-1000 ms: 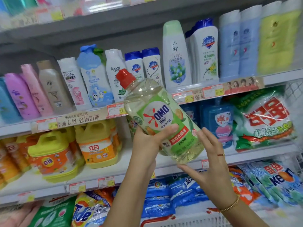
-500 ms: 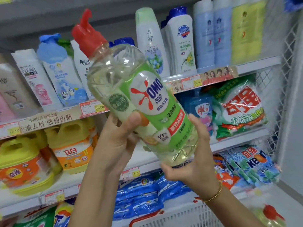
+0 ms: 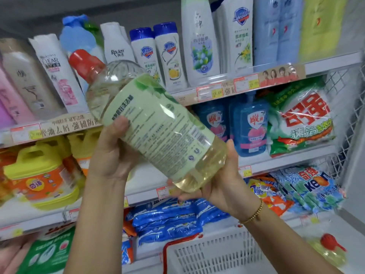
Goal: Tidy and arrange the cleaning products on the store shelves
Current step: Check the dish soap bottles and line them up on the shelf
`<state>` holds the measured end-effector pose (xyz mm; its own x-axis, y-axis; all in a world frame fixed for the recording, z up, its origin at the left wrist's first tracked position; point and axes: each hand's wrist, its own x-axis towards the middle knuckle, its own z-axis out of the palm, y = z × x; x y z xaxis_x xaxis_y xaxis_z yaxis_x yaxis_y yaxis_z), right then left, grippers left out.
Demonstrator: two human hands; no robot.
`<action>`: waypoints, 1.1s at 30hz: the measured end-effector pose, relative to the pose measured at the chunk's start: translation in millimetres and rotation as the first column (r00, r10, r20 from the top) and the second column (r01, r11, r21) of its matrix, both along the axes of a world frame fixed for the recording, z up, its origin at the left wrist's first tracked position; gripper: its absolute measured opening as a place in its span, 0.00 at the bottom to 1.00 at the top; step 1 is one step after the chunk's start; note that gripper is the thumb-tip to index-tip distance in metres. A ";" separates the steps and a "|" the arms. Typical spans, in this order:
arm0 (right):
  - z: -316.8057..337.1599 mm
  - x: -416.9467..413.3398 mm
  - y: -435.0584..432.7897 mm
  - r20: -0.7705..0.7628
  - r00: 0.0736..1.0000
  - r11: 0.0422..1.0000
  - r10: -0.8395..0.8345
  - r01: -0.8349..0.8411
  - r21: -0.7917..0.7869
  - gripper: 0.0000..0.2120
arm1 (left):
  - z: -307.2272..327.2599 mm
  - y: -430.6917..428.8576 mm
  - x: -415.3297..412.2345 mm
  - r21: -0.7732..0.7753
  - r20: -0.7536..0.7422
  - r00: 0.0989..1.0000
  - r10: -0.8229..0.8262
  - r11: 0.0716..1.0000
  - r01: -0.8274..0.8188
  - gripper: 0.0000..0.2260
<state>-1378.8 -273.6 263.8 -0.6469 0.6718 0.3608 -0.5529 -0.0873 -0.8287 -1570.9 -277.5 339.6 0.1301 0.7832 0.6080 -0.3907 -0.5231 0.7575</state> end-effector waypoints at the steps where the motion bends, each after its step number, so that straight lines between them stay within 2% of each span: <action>1: 2.8 0.7 -0.7 -0.004 0.993 0.992 -0.117 0.117 0.047 0.40 | 1.7 1.2 1.6 -0.014 0.042 0.999 0.023 1.000 -0.022 0.25; 2: 6.4 1.8 -0.5 -0.016 0.966 0.960 -0.258 0.259 0.107 0.36 | 2.2 3.1 2.6 -0.028 0.092 0.994 0.049 0.999 -0.047 0.27; 3: 10.2 4.2 -0.5 -0.035 0.912 0.883 -0.409 0.405 0.238 0.32 | 2.9 4.7 3.6 -0.050 0.138 0.987 0.081 0.996 -0.075 0.29; 4: 9.8 6.2 0.7 -0.059 0.846 0.767 -0.530 0.509 0.391 0.32 | 3.1 5.4 4.9 -0.074 0.170 0.977 0.125 0.991 -0.113 0.32; 6: 3.5 5.1 3.3 -0.083 0.656 0.451 -0.751 0.600 0.660 0.42 | 4.9 6.0 9.1 -0.148 0.202 0.952 0.229 0.968 -0.201 0.39; 7: -1.7 3.1 5.2 -0.141 0.541 0.270 -0.829 0.609 0.746 0.46 | 5.5 5.7 12.2 -0.173 0.214 0.943 0.256 0.960 -0.221 0.41; 9: -9.2 -1.0 9.3 -0.297 0.373 -0.009 -0.879 0.609 0.793 0.47 | 5.0 4.7 19.6 -0.217 0.216 0.935 0.283 0.947 -0.236 0.44; 10: -12.4 -0.9 12.2 -0.341 0.316 -0.087 -0.885 0.608 0.789 0.47 | 4.3 4.6 23.3 -0.232 0.205 0.935 0.289 0.943 -0.240 0.46; 11: -13.8 0.4 14.2 -0.357 0.280 -0.124 -0.891 0.607 0.785 0.46 | 3.0 3.9 26.8 -0.236 0.199 0.939 0.282 0.943 -0.233 0.48; 13: -15.7 5.7 17.7 -0.336 0.263 -0.108 -0.904 0.621 0.776 0.45 | -0.1 1.0 32.4 -0.226 0.195 0.953 0.232 0.956 -0.186 0.49; 15: -16.5 9.5 18.0 -0.268 0.302 -0.008 -0.915 0.651 0.759 0.43 | -3.5 1.4 33.6 -0.191 0.183 0.968 0.171 0.972 -0.136 0.46; 16: -15.1 10.4 16.5 -0.211 0.363 0.100 -0.907 0.676 0.730 0.43 | -5.0 1.7 32.3 -0.164 0.171 0.975 0.141 0.980 -0.113 0.43; 18: -9.6 11.9 12.5 -0.106 0.577 0.410 -0.810 0.685 0.602 0.42 | -5.9 2.5 28.0 -0.099 0.157 0.983 0.096 0.992 -0.082 0.38; 20: -5.1 14.1 11.4 -0.067 0.771 0.658 -0.633 0.582 0.478 0.43 | -5.8 3.2 25.2 -0.052 0.147 0.986 0.079 0.996 -0.072 0.40; 22: -3.4 14.0 10.7 -0.030 0.896 0.842 -0.442 0.427 0.330 0.48 | -5.7 2.7 25.8 -0.062 0.148 0.987 0.067 0.996 -0.058 0.41; 24: -3.0 12.7 7.6 -0.016 0.979 0.969 -0.202 0.202 0.139 0.50 | -6.3 1.4 26.8 -0.106 0.150 0.987 0.060 0.993 -0.044 0.44; 27: -1.3 9.1 -1.0 -0.037 0.997 0.997 0.070 -0.070 -0.010 0.39 | -4.2 -1.1 20.1 -0.160 0.132 0.985 0.112 0.983 -0.091 0.46; 29: 1.1 7.3 -5.3 -0.044 0.985 0.979 0.166 -0.170 -0.108 0.39 | -2.3 -1.1 14.7 -0.201 0.106 0.980 0.171 0.968 -0.148 0.44; 32: 6.6 7.1 -10.0 0.016 0.976 0.959 0.217 -0.210 -0.193 0.43 | -6.5 5.7 8.9 -0.352 0.067 0.962 0.263 0.909 -0.224 0.26; 33: 8.7 7.7 -11.2 0.048 0.975 0.957 0.218 -0.203 -0.207 0.43 | -8.7 7.8 8.2 -0.422 0.058 0.959 0.276 0.878 -0.227 0.23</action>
